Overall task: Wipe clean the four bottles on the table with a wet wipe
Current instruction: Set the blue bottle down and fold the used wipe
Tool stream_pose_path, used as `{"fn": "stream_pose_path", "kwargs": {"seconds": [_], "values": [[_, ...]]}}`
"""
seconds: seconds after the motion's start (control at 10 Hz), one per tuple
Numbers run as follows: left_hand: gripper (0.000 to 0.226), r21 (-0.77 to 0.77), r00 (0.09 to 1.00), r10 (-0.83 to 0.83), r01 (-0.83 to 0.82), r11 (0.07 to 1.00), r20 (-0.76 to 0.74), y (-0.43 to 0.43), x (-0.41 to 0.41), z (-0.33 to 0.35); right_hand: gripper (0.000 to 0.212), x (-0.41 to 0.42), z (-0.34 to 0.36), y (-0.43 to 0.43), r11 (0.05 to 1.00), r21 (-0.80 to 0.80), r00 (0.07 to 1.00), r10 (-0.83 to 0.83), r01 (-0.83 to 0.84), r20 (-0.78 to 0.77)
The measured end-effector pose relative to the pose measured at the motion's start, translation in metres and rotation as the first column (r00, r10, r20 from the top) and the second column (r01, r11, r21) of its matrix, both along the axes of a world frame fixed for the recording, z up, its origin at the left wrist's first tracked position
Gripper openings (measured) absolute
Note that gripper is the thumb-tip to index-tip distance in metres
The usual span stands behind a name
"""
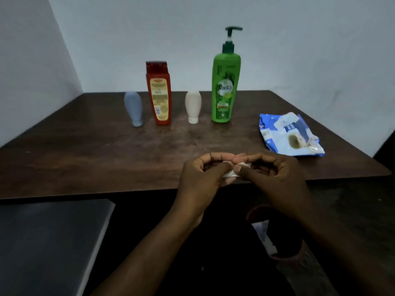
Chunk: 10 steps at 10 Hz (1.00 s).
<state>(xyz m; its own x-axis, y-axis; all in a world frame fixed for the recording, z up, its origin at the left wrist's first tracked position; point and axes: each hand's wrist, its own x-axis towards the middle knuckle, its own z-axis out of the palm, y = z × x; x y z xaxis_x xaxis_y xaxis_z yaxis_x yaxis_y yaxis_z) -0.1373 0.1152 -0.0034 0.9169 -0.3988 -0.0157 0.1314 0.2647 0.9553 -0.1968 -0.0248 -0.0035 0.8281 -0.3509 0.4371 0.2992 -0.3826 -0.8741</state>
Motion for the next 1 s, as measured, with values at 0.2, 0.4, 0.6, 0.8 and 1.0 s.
{"fn": "stream_pose_path", "kwargs": {"seconds": [0.2, 0.4, 0.6, 0.8, 1.0], "values": [[0.016, 0.136, 0.977, -0.048, 0.019, 0.991, 0.209, -0.015, -0.042, -0.035, 0.019, -0.049, -0.024, -0.022, 1.000, 0.000, 0.999, 0.006, -0.006, -0.043], [0.023, 0.367, 0.975, -0.217, 0.184, 0.912, 0.049, -0.040, -0.051, -0.093, 0.021, -0.067, -0.080, -0.065, 0.994, 0.113, 0.899, 0.050, -0.001, -0.435], [0.028, 0.515, 0.937, -0.348, 0.307, 0.800, -0.019, -0.125, 0.001, -0.152, 0.024, -0.037, -0.137, -0.128, 0.986, 0.013, 0.813, -0.132, 0.169, -0.568], [0.041, 0.581, 0.870, -0.489, 0.429, 0.692, -0.060, -0.206, 0.040, -0.215, 0.030, -0.014, -0.191, -0.184, 0.947, -0.222, 0.698, -0.322, 0.233, -0.640], [0.059, 0.704, 0.800, -0.592, 0.474, 0.529, -0.094, -0.234, 0.062, -0.279, 0.034, -0.011, -0.230, -0.199, 0.939, -0.322, 0.715, -0.305, 0.118, -0.629]]}}
